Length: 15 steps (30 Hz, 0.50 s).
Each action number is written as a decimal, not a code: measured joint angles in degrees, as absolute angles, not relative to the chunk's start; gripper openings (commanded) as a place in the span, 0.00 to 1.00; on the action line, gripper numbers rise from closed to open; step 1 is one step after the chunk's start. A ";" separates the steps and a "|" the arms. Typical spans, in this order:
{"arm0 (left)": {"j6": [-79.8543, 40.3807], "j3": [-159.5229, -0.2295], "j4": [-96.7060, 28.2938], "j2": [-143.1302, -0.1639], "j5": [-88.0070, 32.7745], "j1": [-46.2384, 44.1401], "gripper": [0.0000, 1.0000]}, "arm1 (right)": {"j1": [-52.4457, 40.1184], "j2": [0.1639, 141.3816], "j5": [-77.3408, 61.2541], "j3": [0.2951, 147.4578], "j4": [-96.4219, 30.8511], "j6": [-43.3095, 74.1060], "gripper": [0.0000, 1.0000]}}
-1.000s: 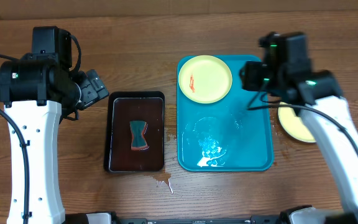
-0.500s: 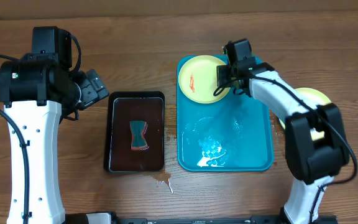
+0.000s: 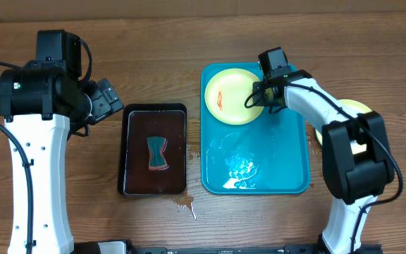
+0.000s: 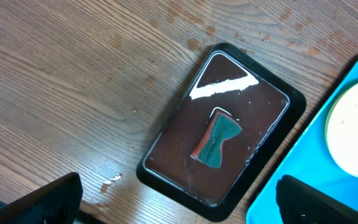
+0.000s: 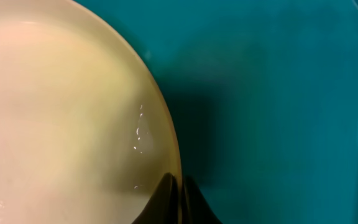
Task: Clean dirty plates on tray and stack at the side
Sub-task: 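Move the right gripper to the upper yellow plate and grip its rim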
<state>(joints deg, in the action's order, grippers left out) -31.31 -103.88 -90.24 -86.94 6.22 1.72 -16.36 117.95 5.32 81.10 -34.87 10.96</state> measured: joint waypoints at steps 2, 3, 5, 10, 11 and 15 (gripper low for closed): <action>-31.31 -103.88 -90.21 -86.94 6.20 1.72 1.00 | -16.38 115.81 5.34 81.06 -38.65 11.68 0.04; -31.33 -103.88 -90.26 -86.94 6.20 1.72 1.00 | -16.38 114.61 5.28 81.03 -40.29 11.88 0.04; -31.31 -103.88 -90.24 -86.94 6.20 1.72 1.00 | -16.38 110.04 5.37 80.79 -44.73 12.40 0.04; -31.31 -103.88 -90.21 -86.94 6.20 1.72 1.00 | -16.38 93.82 5.30 80.79 -53.30 14.00 0.04; -31.33 -103.88 -90.26 -86.96 6.20 1.72 1.00 | -16.38 91.11 5.26 80.82 -54.68 14.39 0.04; -31.31 -103.88 -90.24 -86.94 6.20 1.72 1.00 | -16.38 84.68 3.40 81.25 -60.38 16.51 0.04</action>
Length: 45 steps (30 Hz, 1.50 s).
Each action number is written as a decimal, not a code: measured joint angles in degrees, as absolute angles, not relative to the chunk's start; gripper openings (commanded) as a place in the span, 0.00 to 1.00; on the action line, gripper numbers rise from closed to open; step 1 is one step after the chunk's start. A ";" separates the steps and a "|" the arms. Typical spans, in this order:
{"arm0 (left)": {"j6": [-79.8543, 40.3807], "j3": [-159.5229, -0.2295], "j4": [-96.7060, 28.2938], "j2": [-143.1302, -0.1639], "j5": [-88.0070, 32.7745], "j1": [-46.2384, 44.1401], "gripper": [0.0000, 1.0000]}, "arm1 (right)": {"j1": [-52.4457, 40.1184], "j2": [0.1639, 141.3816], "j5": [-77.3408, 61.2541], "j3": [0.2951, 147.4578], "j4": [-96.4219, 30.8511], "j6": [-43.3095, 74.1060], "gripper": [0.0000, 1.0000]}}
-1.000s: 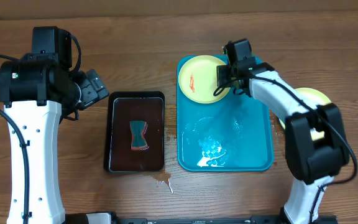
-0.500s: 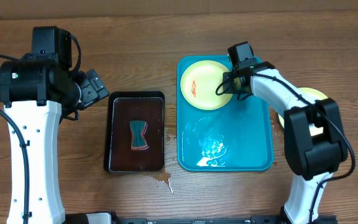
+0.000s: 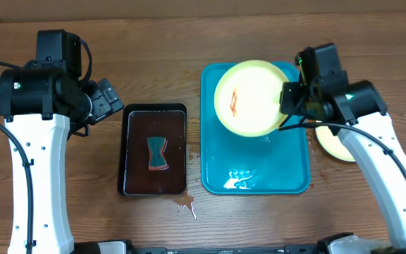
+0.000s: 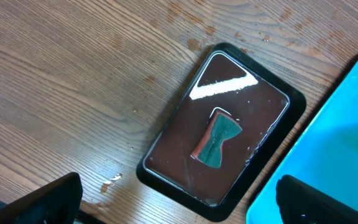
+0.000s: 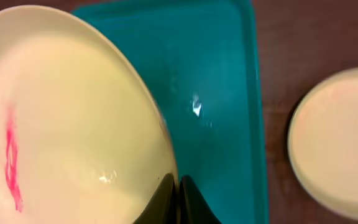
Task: Clean dirty plates on tray and stack at the side
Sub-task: 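Move the right gripper to the upper yellow plate and grip its rim, then grasp the sponge from the black tray with the left gripper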
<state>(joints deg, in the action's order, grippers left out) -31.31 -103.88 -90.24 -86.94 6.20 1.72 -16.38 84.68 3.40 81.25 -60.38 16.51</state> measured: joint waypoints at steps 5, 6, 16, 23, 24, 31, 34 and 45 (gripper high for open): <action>-31.31 -103.88 -90.26 -86.94 6.17 1.72 1.00 | -16.38 87.22 0.19 75.33 -60.73 21.10 0.04; -31.33 -103.88 -90.26 -86.94 6.11 1.72 1.00 | -16.38 87.83 -0.51 72.99 -59.53 22.13 0.04; -30.46 -103.88 -89.19 -86.96 -4.19 1.72 0.98 | -16.38 89.82 -4.75 50.98 -33.45 25.28 0.04; -23.55 -103.72 -89.36 -86.94 -8.10 -3.27 0.96 | -16.38 89.80 -5.61 50.02 -33.67 19.94 0.47; -23.33 -103.57 -89.43 -86.94 -7.92 -4.03 0.95 | -16.38 89.80 -5.50 50.15 -35.22 19.46 0.48; -22.98 -92.68 -82.39 -86.87 -4.36 -11.29 0.79 | -16.38 88.01 -3.73 55.18 -45.76 17.21 0.48; -22.87 -84.62 -75.77 -86.96 -3.75 -13.17 0.71 | -16.38 85.34 -3.44 58.61 -48.56 16.47 0.53; -26.96 -58.57 -51.96 -87.13 2.26 -14.33 0.49 | -16.38 80.95 -3.36 60.12 -51.20 16.01 0.57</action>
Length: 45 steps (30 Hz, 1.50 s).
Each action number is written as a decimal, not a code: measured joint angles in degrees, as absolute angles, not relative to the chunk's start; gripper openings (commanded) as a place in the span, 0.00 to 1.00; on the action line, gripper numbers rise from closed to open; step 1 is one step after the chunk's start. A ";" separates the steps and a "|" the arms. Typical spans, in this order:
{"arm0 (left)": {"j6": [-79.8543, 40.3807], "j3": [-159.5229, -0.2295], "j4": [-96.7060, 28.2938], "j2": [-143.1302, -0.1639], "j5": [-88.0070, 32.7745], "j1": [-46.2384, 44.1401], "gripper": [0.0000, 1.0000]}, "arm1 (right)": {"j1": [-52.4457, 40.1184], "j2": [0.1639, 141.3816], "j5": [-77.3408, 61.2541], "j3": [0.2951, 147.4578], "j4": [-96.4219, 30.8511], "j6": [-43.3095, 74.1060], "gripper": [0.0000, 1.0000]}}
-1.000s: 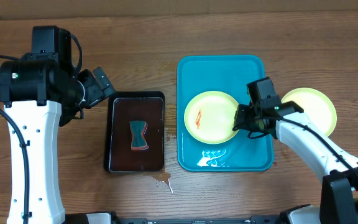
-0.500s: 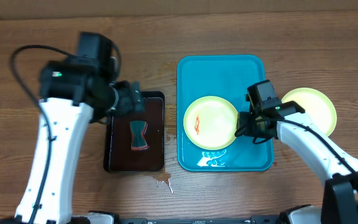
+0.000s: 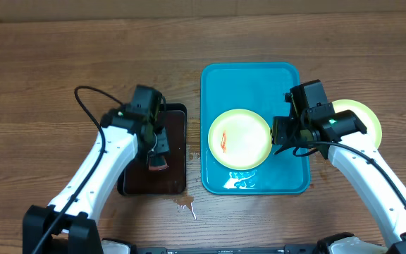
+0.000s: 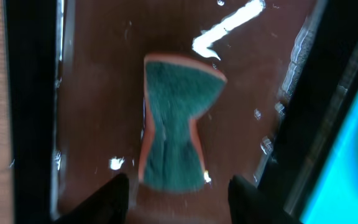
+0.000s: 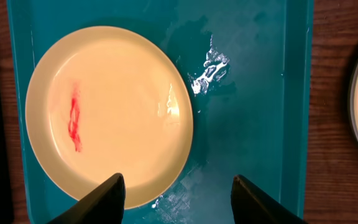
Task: Clean dirty plates on tray and stack at the side
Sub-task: 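Grasp the sponge from the black tray with the left gripper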
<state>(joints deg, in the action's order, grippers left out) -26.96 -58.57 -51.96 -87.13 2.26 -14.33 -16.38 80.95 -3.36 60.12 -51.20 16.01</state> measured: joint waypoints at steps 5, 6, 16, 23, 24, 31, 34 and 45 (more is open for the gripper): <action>-28.56 -52.21 -43.72 -87.18 2.42 -14.33 0.43 | -16.38 80.95 -3.42 60.12 -51.27 15.99 0.57; -28.62 -51.51 -43.29 -87.31 2.44 -14.33 0.42 | -16.38 80.95 -3.49 60.12 -51.33 16.01 0.57; -28.36 -50.92 -41.23 -94.98 2.35 -14.33 0.04 | -16.38 80.95 -4.56 60.12 -51.72 16.03 0.52; -28.05 -57.21 -51.79 -96.20 2.20 -14.33 0.04 | -15.40 80.95 -1.96 60.12 -52.07 18.94 0.56; -27.90 -59.00 -53.84 -96.31 2.17 -14.33 0.04 | -14.90 80.95 -1.28 60.12 -52.05 19.73 0.56; -24.84 -75.96 -65.32 -96.33 2.20 -14.33 0.04 | -8.84 81.06 -0.62 60.10 -52.05 22.26 0.57; -22.85 -82.28 -69.12 -96.31 2.20 -14.33 0.04 | -8.27 81.30 -4.82 59.83 -51.62 19.20 0.57; -20.78 -88.23 -72.86 -96.18 2.17 -14.33 0.04 | -8.64 86.56 -12.69 51.59 -40.34 15.68 0.56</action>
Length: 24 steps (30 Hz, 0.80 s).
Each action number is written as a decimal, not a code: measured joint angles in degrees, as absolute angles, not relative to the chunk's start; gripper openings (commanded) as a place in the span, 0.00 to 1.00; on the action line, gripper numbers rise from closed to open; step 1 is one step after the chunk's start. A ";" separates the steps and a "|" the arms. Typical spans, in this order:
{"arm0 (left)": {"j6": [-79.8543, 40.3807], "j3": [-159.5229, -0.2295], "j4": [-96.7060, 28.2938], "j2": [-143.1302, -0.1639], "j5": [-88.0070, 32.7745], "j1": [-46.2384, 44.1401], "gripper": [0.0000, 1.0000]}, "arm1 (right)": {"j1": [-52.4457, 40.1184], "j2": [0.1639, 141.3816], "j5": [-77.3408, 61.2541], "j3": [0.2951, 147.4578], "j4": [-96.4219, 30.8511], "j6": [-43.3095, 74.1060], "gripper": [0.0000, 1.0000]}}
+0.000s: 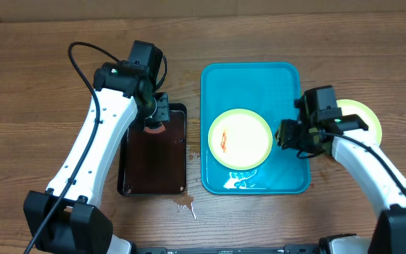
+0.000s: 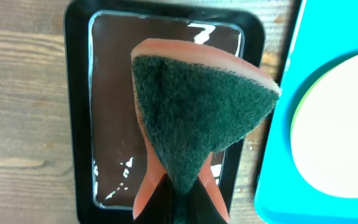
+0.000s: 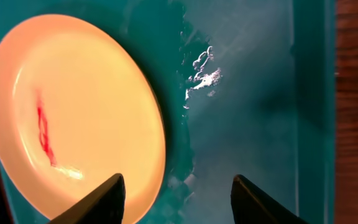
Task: Clean dirty plates on tray and stack at the side
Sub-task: 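Grasp the sponge from the black tray with the left gripper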
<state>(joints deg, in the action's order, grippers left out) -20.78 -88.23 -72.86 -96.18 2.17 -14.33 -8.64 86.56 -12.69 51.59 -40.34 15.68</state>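
Note:
A yellow plate (image 1: 240, 138) with a red smear (image 3: 44, 129) lies flat in the teal tray (image 1: 287, 85). My right gripper (image 3: 176, 199) hangs open low over the tray, just right of the plate's edge. My left gripper (image 2: 180, 202) is shut on the green and orange sponge (image 2: 194, 112), holding it lifted above the black tray of dark water (image 2: 79, 124). In the overhead view the sponge (image 1: 154, 127) sits at the black tray's upper end. A second yellow plate (image 1: 361, 116) rests on the table right of the teal tray.
Water puddles glisten on the teal tray (image 3: 201, 68) and near its front edge (image 1: 240, 180). Small drips mark the wood (image 1: 185, 206) below the black tray. Bare wooden table surrounds both trays.
My left gripper has shut on the sponge and now holds it clear of the dark water. My right gripper, still open, sits lower and further right beside the plate.
My right gripper was shut on the smeared plate's rim at the tray's far end, then held it lifted. Then the plate lay flat mid-tray with that gripper open, while my left gripper stood open over the sponge. Now the left holds the sponge up.

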 measured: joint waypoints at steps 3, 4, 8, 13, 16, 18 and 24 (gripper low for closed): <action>-20.75 -88.23 -73.54 -96.18 2.17 -14.33 0.04 | -9.19 87.68 -13.32 49.50 -36.32 15.25 0.52; -20.75 -88.23 -73.58 -96.18 2.17 -14.33 0.04 | -9.78 87.96 -13.34 49.21 -35.16 15.03 0.50; -20.75 -88.23 -73.54 -96.18 2.17 -14.33 0.04 | -14.11 89.34 -11.70 49.12 -31.38 14.48 0.48; -20.73 -88.25 -73.63 -96.18 2.17 -14.33 0.04 | -19.66 92.07 -2.28 49.12 -30.00 16.43 0.48; -20.67 -88.23 -74.13 -96.18 2.17 -14.33 0.04 | -19.86 93.78 2.04 49.10 -29.41 18.26 0.33; -20.53 -88.23 -74.19 -96.18 2.17 -14.33 0.04 | -19.57 94.61 2.31 49.10 -28.82 18.94 0.23; -20.53 -88.25 -73.78 -96.18 2.13 -14.33 0.04 | -19.55 95.02 -1.10 49.10 -27.83 19.44 0.04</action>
<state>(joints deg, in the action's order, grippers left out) -20.53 -88.25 -73.78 -96.18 2.13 -14.33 -19.55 95.02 -1.10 49.10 -27.83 19.44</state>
